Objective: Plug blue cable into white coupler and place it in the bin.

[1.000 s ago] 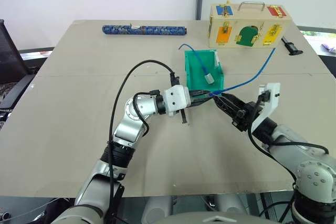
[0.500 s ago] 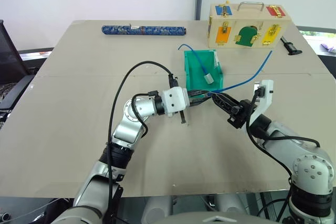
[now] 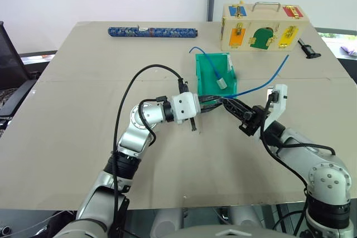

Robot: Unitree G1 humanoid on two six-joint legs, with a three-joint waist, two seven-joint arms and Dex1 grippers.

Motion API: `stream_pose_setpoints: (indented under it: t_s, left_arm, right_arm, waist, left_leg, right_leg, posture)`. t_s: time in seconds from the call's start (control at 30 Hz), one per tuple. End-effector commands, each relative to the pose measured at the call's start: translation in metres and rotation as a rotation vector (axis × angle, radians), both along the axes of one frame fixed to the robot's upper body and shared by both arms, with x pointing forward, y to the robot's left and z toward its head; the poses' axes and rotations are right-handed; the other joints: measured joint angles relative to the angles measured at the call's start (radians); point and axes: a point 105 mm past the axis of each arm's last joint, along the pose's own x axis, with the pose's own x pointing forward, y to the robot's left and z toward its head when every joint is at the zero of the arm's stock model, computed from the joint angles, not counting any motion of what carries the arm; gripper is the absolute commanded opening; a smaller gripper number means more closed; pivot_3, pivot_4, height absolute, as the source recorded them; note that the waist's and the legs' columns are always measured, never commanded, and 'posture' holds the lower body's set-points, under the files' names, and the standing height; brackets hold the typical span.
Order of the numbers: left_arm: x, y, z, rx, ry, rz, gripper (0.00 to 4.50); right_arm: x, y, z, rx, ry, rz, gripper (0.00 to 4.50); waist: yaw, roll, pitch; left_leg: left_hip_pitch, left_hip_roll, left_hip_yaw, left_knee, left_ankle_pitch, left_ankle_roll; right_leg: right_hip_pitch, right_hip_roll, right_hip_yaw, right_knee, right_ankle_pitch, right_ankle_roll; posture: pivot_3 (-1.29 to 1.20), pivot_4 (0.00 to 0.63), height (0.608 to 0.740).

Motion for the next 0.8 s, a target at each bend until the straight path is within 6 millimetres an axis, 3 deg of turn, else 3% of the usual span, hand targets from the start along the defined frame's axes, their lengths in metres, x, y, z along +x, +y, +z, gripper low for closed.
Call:
stream_pose_setpoints:
  t_s: [0.03,0.5,0.53,0.57,0.8]
  left_arm:
    - [-0.0056,-0.0018,0.0111,-0.02,-0.042,-0.019,0.0]
    - [-0.0077,-0.0026,0.0074,-0.015,-0.037,-0.03,0.0]
    - [-0.0077,-0.0025,0.0074,-0.015,-0.037,-0.03,0.0]
    - [-0.0077,-0.0024,0.0074,-0.016,-0.036,-0.029,0.0]
    - [-0.0071,-0.001,0.0071,-0.018,-0.034,-0.024,0.0]
  right_arm:
    - [-0.0022,0.0019,0.0171,0.065,-0.052,0.004,0.81]
    - [-0.0026,0.0047,0.0154,0.094,-0.032,-0.005,0.81]
    - [-0.0026,0.0048,0.0154,0.094,-0.032,-0.005,0.27]
    - [-0.0027,0.005,0.0154,0.094,-0.032,-0.004,0.13]
    - [-0.0061,0.008,0.0134,0.074,-0.03,0.031,0.13]
  waist:
    - [0.0,0.0,0.0]
    - [0.0,0.0,0.0]
    - [0.0,0.0,0.0]
    - [0.0,0.0,0.0]
    - [0.0,0.0,0.0]
  left_leg:
    - [0.0,0.0,0.0,0.0,0.0,0.0]
    - [0.0,0.0,0.0,0.0,0.0,0.0]
    - [0.0,0.0,0.0,0.0,0.0,0.0]
    - [0.0,0.0,0.0,0.0,0.0,0.0]
    - [0.0,0.0,0.0,0.0,0.0,0.0]
  right_leg:
    - [0.0,0.0,0.0,0.0,0.0,0.0]
    - [0.0,0.0,0.0,0.0,0.0,0.0]
    - [0.0,0.0,0.0,0.0,0.0,0.0]
    - [0.0,0.0,0.0,0.0,0.0,0.0]
    - [0.0,0.0,0.0,0.0,0.0,0.0]
  posture:
    - [0.0,0.15,0.74]
    - [0.0,0.15,0.74]
    - [0.0,0.15,0.74]
    - [0.0,0.15,0.74]
    - [0.0,0.15,0.74]
